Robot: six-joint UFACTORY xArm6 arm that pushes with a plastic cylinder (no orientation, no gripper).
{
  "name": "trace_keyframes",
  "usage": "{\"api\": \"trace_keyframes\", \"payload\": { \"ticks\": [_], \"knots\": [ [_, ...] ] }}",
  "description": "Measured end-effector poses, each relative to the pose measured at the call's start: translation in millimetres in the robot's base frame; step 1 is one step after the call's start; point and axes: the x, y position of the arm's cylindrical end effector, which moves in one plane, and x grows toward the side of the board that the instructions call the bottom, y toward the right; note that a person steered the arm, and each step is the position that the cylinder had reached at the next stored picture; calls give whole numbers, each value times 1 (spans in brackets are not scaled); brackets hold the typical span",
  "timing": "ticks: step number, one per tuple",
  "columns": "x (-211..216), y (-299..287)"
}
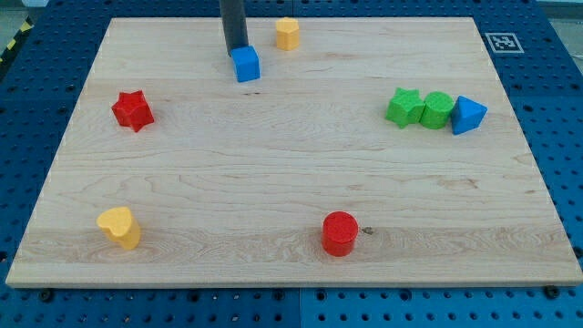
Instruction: Slide the blue cube closer to the left side of the green star
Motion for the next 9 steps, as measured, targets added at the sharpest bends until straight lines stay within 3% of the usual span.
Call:
{"api": "trace_keyframes", "payload": {
  "ticks": [4, 7, 9],
  "knots": [
    [-18, 5],
    [43, 21],
    [49, -9]
  ]
}}
